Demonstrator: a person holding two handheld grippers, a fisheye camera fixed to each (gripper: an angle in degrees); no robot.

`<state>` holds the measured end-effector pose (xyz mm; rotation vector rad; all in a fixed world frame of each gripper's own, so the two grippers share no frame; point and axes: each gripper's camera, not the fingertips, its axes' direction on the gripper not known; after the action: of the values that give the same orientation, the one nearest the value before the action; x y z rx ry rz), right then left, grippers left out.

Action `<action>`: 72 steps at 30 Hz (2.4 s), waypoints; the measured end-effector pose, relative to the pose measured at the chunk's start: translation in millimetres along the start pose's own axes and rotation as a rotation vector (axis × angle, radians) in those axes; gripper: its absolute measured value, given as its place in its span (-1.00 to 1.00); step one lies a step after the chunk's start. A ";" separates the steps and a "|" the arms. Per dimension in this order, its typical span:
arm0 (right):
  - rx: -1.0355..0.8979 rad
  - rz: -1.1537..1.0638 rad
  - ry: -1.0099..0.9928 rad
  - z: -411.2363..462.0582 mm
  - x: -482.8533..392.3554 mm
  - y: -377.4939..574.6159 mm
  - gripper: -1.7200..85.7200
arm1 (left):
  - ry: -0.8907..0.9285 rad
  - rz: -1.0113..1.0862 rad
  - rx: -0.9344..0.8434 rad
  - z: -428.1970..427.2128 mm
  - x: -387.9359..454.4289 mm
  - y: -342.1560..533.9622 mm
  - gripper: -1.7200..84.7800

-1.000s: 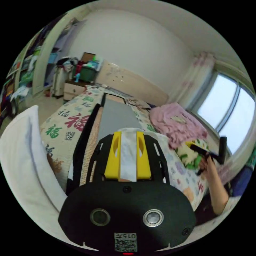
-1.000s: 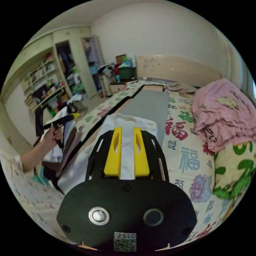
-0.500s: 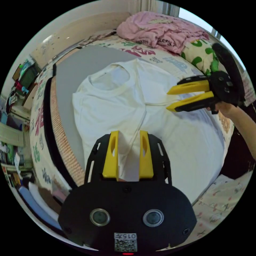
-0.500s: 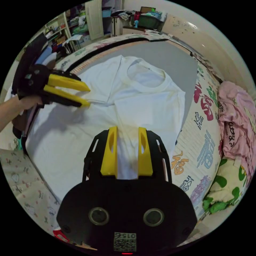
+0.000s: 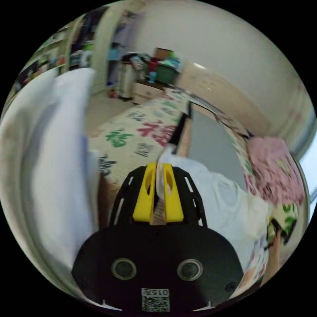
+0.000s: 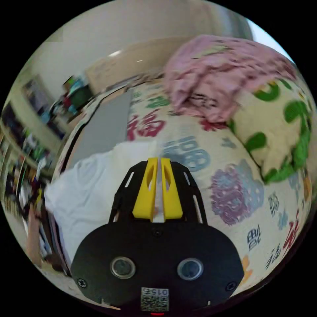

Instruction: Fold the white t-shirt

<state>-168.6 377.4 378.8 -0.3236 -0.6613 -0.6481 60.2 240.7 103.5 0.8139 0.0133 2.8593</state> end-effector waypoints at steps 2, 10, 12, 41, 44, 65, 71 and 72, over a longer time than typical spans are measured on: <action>0.007 -0.029 -0.015 0.6 -4.1 -4.9 -0.78 | -0.003 0.029 0.045 -11.9 11.1 7.4 -0.77; -0.187 -0.623 -0.103 61.8 -165.2 5.6 -0.96 | 0.268 0.531 -0.184 34.0 167.8 29.6 -0.91; -0.244 -0.692 -0.071 84.3 -197.3 9.0 -0.97 | 0.202 0.602 -0.240 60.9 204.4 38.0 -0.94; -0.224 -0.477 -0.272 -84.2 -282.0 -42.5 -0.79 | 0.310 0.394 -0.174 -6.2 132.5 90.6 -0.82; -0.173 -0.417 -0.282 -175.4 -239.6 9.2 -0.77 | 0.481 0.485 -0.080 -97.0 73.9 153.8 -0.79; -0.611 -0.114 -0.095 -400.3 -249.6 192.6 -0.82 | 0.167 0.496 -0.541 -204.0 -247.5 422.0 -0.77; -0.559 -0.091 -0.139 -458.7 -280.4 186.5 -0.96 | 0.207 0.434 -0.630 -199.2 -274.5 413.5 -0.95; -0.557 -0.092 -0.130 -464.3 -283.4 186.7 -0.97 | 0.200 0.435 -0.610 -206.6 -279.5 407.3 -0.96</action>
<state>-3.8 427.5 -169.9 -0.8615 -0.6133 -0.9018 121.1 -198.9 -196.0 0.4369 -1.0690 3.0170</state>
